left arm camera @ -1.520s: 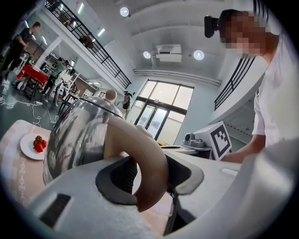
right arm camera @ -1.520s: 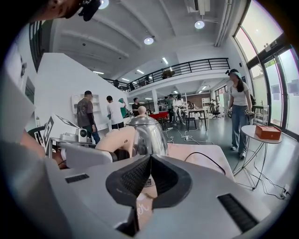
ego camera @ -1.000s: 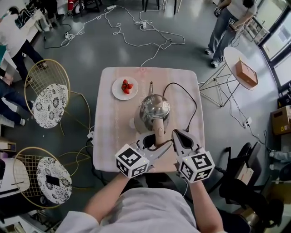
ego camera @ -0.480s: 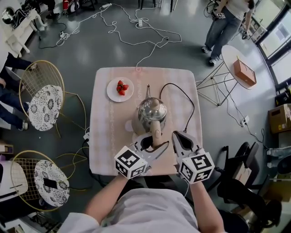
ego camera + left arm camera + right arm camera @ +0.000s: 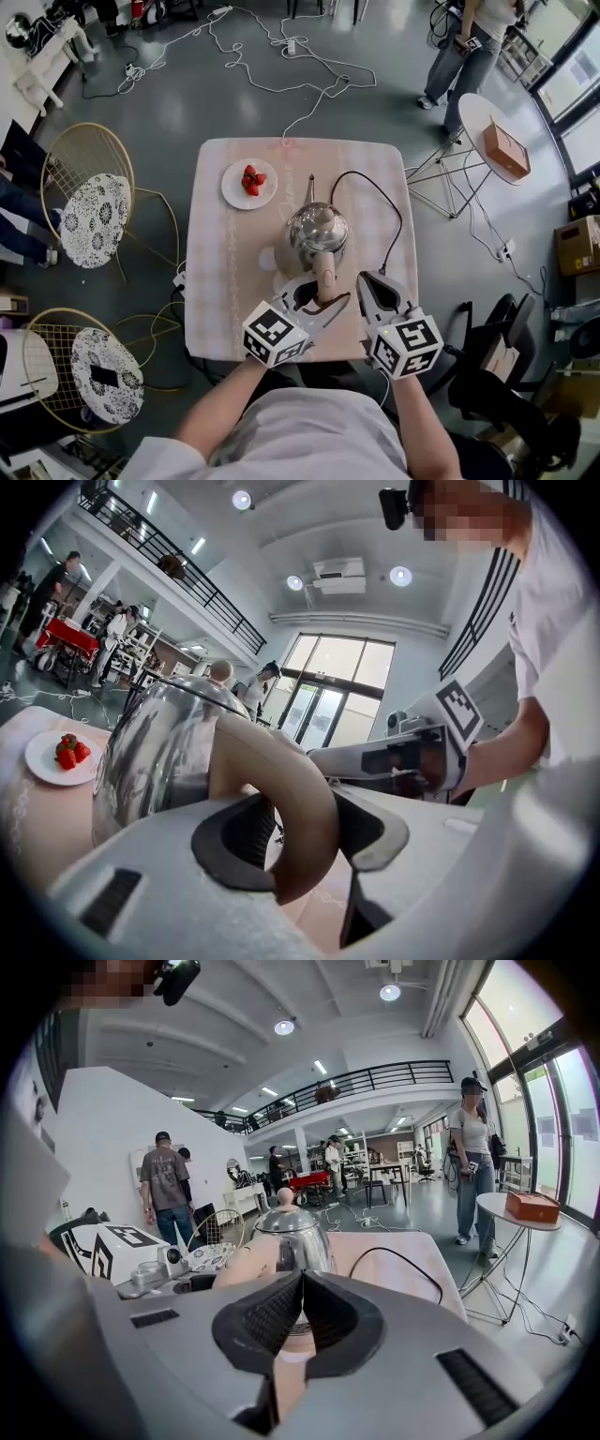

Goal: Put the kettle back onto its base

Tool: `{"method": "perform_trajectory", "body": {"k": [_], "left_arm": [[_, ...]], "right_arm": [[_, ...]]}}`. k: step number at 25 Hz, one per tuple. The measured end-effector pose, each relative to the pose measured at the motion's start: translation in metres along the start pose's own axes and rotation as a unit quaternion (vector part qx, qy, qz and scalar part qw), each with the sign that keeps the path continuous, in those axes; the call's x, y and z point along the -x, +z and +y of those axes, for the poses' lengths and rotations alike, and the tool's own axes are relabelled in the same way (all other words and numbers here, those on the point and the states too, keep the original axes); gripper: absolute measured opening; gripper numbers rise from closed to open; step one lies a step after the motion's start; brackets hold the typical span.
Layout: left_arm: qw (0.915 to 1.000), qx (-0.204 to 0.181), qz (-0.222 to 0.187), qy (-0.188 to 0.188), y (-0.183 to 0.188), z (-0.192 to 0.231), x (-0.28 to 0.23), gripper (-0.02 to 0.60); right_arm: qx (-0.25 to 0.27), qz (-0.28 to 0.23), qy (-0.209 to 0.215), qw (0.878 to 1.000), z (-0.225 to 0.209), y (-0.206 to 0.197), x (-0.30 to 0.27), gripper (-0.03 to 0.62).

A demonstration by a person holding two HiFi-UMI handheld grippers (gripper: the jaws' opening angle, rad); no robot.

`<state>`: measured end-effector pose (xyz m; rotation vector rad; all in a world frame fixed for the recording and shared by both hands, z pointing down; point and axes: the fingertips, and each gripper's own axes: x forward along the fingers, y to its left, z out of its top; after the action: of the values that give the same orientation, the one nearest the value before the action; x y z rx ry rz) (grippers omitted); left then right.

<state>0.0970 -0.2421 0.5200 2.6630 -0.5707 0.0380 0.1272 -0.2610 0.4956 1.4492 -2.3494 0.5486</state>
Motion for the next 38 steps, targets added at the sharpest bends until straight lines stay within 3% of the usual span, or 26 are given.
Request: {"method": "perform_trajectory", "body": {"k": [13,19,32,38], "left_arm": [[0.9993,-0.011,0.031,0.020,-0.019,0.009,0.010,0.172],[0.9960,-0.034,0.079,0.026,-0.038,0.008,0.013,0.172],[0.9927,-0.032,0.111,0.034,-0.046,0.014,0.039,0.179],[0.9927,-0.045,0.099,0.053,-0.036,0.008,0.058,0.179]], "right_arm": [[-0.010,-0.002,0.003,1.000,0.008,-0.005,-0.001,0.005],[-0.014,-0.003,0.010,1.000,0.020,-0.006,-0.004,0.005],[-0.026,-0.017,0.006,1.000,0.038,-0.009,0.001,0.005],[-0.032,-0.027,0.001,0.999,0.048,-0.012,0.009,0.005]]}}
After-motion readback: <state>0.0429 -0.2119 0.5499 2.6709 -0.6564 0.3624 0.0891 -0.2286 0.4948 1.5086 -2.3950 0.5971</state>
